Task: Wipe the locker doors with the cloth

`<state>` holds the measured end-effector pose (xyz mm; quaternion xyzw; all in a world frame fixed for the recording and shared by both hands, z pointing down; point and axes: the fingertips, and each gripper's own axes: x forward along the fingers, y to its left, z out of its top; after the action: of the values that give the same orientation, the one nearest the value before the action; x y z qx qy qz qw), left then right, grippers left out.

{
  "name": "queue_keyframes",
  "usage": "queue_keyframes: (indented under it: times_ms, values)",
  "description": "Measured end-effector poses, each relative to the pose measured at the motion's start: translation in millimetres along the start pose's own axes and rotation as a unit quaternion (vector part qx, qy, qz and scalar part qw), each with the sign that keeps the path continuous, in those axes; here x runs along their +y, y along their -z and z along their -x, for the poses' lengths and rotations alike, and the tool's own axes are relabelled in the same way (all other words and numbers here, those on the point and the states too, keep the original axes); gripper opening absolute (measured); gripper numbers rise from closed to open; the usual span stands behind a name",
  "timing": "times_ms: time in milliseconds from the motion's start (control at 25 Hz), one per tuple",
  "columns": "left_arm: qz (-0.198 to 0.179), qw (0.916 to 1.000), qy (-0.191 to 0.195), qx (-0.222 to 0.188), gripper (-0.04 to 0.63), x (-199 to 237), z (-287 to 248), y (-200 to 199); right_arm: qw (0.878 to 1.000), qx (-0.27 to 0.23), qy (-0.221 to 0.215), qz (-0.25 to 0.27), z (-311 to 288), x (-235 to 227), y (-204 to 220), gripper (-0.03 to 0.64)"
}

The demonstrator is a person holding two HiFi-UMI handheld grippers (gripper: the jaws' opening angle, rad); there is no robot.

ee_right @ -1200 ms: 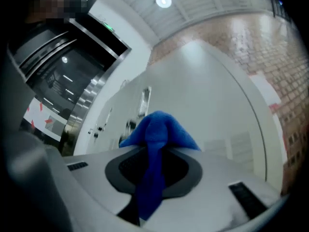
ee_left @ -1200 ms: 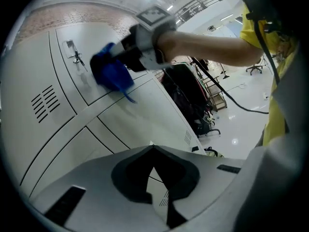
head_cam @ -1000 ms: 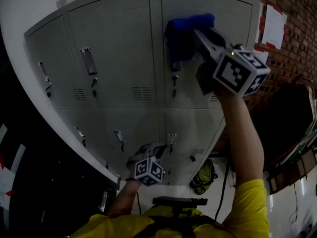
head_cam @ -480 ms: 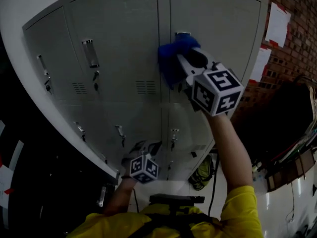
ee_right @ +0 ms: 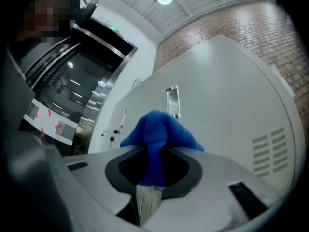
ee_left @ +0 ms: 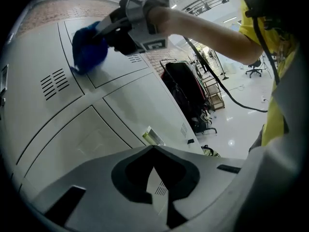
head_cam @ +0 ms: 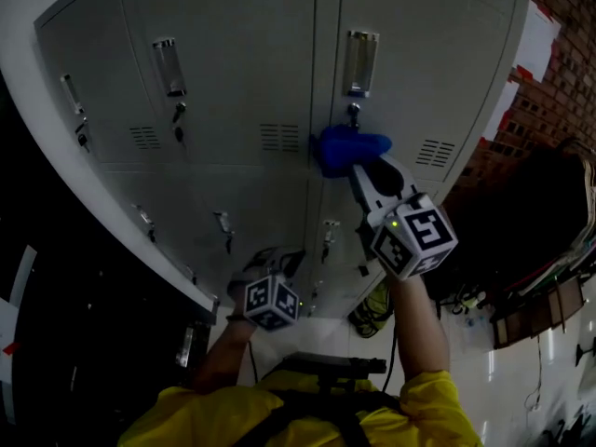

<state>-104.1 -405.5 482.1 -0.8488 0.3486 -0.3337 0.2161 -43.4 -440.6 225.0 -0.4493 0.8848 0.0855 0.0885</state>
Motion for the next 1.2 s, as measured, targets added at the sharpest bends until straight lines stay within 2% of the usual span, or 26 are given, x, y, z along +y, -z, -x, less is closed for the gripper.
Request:
queue_keyframes:
  times_ms: [160,280,360,440,560,640,800,1000,1200]
  values:
    - [0.005,1.0,-0.007,-0.001,-0.002,2.4,5.3,3.7,0.997,0.049,0.025,-0.05,9.5,-7.8,89.8,0.072]
    - [-0.002,1.0,-0.003,0.006,-0.002,1.9,6.9,11.7,0.994,0.068,0.027,-0.076,26.0,-6.1,134.3,0.072]
    - [-0.004,1.0,-0.005,0.004,-0.002,3.7,9.5,15.0,0.995,0.062,0.034,-0.069,44.1,3.0,137.8,0.072]
    - [-0.003,1.0,-0.006,-0.001,-0.002,7.0,13.3,16.2,0.997,0.05,0.045,-0.029,63.5,17.5,122.2,0.074]
    - [-0.001,0.9999,-0.014,-0.006,-0.002,15.8,18.7,16.8,0.998,0.05,0.03,0.017,82.3,43.8,109.3,0.074]
    - [-0.002,0.9998,-0.017,-0.009,-0.002,19.9,20.4,16.5,0.996,0.081,0.033,0.007,86.4,47.2,127.1,0.074]
    - [-0.007,0.9999,-0.008,-0.012,-0.002,18.7,22.9,16.9,0.99,0.112,0.068,-0.055,88.6,34.8,164.1,0.074]
    - [-0.001,1.0,-0.002,0.001,-0.002,7.2,32.9,29.1,0.988,0.135,0.039,-0.072,91.6,61.4,188.3,0.074]
    - [0.005,0.9999,-0.007,0.011,-0.002,-24.5,57.8,23.5,0.983,0.144,0.026,-0.108,131.3,84.1,198.5,0.074]
